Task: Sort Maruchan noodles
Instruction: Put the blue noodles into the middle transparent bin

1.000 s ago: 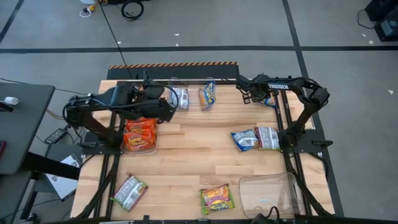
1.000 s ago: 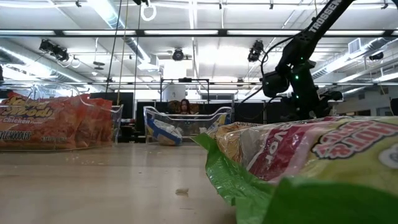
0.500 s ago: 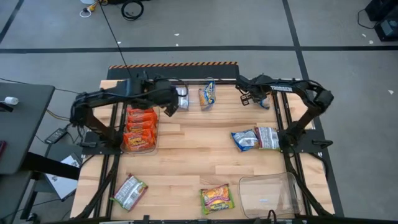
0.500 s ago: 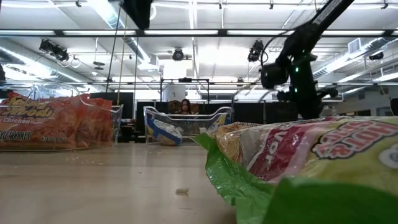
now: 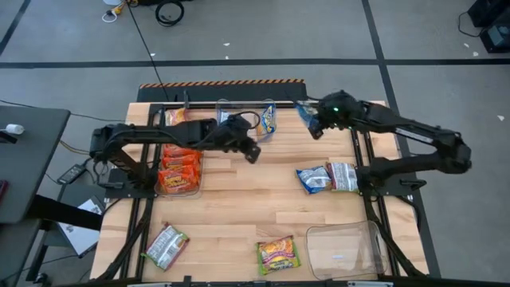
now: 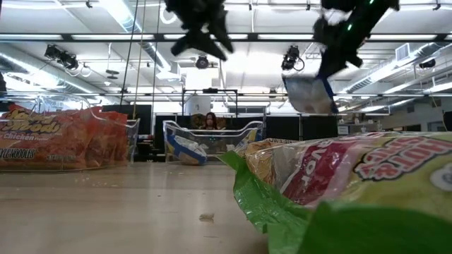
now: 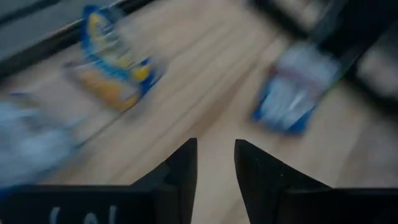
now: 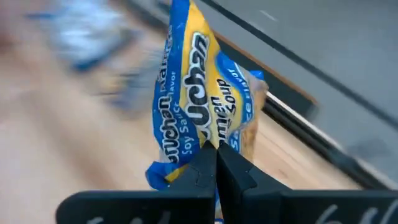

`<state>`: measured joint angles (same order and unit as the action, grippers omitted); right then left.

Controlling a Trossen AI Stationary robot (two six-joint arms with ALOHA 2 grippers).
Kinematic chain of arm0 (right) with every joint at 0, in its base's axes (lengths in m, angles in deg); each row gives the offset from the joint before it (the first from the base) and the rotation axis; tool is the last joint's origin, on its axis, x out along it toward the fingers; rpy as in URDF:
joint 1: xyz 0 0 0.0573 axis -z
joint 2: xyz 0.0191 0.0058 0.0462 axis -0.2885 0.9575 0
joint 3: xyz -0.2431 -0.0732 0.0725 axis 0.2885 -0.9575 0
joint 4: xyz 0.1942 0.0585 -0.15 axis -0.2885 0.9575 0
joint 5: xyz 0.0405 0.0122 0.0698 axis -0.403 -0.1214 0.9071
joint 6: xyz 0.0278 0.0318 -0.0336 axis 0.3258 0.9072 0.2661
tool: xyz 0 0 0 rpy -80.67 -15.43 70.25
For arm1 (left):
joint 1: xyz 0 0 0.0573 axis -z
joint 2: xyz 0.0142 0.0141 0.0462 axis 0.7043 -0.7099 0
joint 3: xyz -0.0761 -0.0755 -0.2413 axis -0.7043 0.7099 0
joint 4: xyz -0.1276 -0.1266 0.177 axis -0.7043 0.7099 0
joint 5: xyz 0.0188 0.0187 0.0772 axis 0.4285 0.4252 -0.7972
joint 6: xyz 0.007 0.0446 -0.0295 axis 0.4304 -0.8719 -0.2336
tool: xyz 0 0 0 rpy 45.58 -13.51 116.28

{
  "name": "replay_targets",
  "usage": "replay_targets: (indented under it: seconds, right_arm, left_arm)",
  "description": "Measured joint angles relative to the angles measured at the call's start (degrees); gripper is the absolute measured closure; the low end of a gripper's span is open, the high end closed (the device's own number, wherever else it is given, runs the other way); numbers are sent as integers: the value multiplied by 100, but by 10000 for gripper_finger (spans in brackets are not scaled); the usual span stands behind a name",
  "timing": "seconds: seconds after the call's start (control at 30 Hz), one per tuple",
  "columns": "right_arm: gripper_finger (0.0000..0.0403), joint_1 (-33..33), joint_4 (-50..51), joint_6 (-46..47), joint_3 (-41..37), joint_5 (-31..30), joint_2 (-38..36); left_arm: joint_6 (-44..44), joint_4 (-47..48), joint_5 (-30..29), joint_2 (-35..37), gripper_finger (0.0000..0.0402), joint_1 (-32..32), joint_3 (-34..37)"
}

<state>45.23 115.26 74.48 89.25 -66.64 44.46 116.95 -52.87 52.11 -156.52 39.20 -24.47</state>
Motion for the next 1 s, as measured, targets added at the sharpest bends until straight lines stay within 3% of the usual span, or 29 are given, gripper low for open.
replay_targets:
  seconds: [0.1, 0.27, 0.4, 0.53, 0.63, 0.83, 1.0]
  right_arm:
    - [398, -297, -128, -533, 0, 472, -403]
    - [398, -770, -206, -1106, 0, 545, -730]
    - [399, -1108, -528, -1490, 0, 506, -758]
    - [399, -1346, -706, -1726, 0, 331, -742]
    - [399, -1398, -685, -1622, 2, -20, -670]
    - [399, -1385, -510, -1084, 2, -520, -322]
    - [399, -1447, -701, -913, 2, -154, -67]
  left_arm:
    - [871, -1404, -105, 0, 264, 5, 437]
    - [2413, -3328, -592, -110, 200, 43, 1043]
    - [2944, -4591, -834, -546, 156, 226, 1160]
    - [3366, -6024, -1314, -1065, 137, 490, 1151]
    - [3822, -6504, -1667, -1412, 136, 640, 1105]
    - [3995, -6571, -1937, -1943, 136, 898, 535]
    - [4602, -6553, -2433, -2236, 136, 902, 170]
